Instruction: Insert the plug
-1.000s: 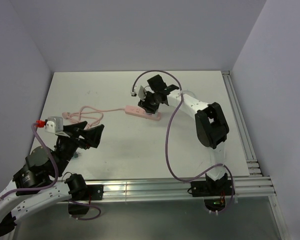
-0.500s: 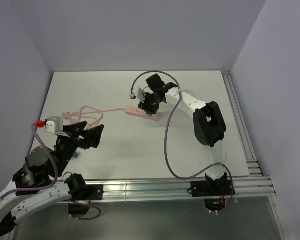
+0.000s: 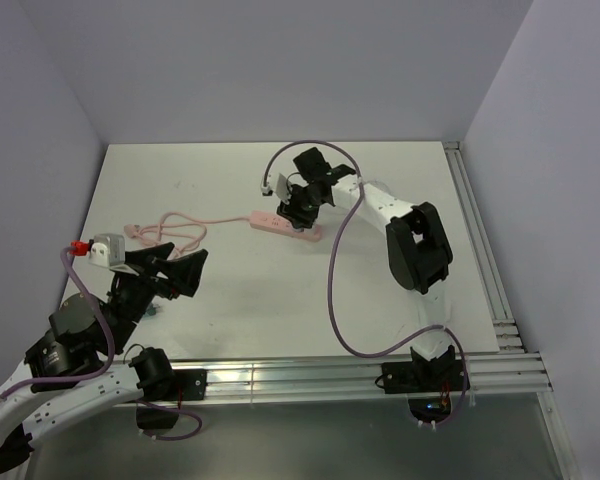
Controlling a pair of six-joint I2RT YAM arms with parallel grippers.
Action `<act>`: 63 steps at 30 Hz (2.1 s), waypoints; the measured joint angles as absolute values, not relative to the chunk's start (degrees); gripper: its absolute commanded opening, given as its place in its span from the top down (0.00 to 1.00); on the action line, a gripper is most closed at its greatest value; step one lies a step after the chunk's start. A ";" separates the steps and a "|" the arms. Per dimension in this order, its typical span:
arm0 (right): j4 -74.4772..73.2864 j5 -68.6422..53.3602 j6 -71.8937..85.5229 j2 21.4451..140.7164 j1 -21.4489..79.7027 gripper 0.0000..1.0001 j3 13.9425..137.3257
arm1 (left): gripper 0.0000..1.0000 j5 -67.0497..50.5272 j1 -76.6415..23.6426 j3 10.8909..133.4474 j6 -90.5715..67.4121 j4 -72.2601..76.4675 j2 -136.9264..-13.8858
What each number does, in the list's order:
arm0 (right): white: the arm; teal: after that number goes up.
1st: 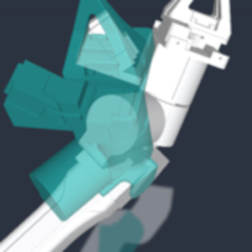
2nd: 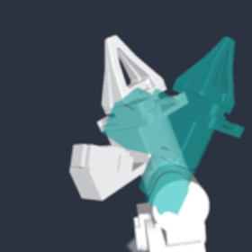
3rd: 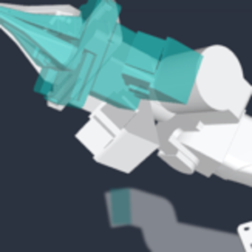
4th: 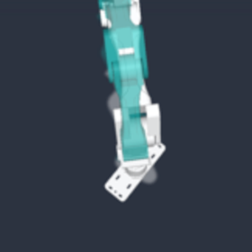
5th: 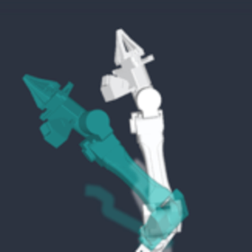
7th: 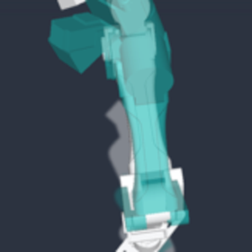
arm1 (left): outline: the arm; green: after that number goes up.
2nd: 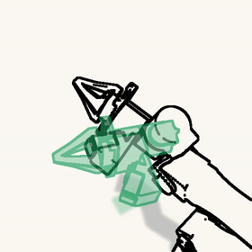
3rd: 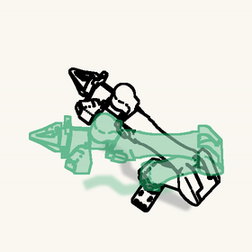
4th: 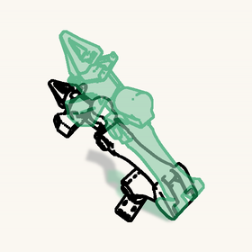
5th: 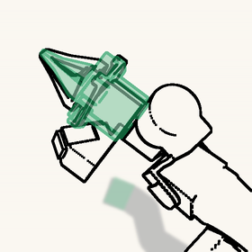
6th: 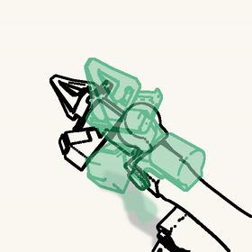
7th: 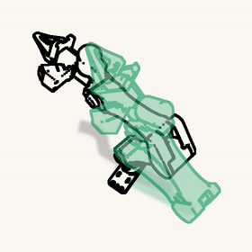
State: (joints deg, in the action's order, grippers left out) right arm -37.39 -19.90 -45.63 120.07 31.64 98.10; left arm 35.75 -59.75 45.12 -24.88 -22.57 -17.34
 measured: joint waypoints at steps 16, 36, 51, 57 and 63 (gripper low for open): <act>-35.73 -21.12 -43.88 119.96 30.59 1.00 96.12 | 0.04 34.33 -59.77 45.12 -24.95 -22.59 -16.93; -34.59 -16.99 -39.31 118.96 31.75 0.05 95.72 | 0.03 34.35 -59.77 45.12 -26.44 -22.59 -17.26; -26.11 -9.28 -23.86 96.03 34.20 0.00 86.80 | 0.01 39.16 -59.75 49.54 -35.94 -32.27 -31.07; -17.54 10.15 -5.93 81.62 36.03 0.00 71.57 | 0.01 38.81 -59.70 52.64 -36.73 -34.81 -37.82; -19.16 26.33 14.17 76.51 35.73 0.00 65.34 | 0.01 37.34 -59.68 56.25 -37.04 -35.24 -42.92</act>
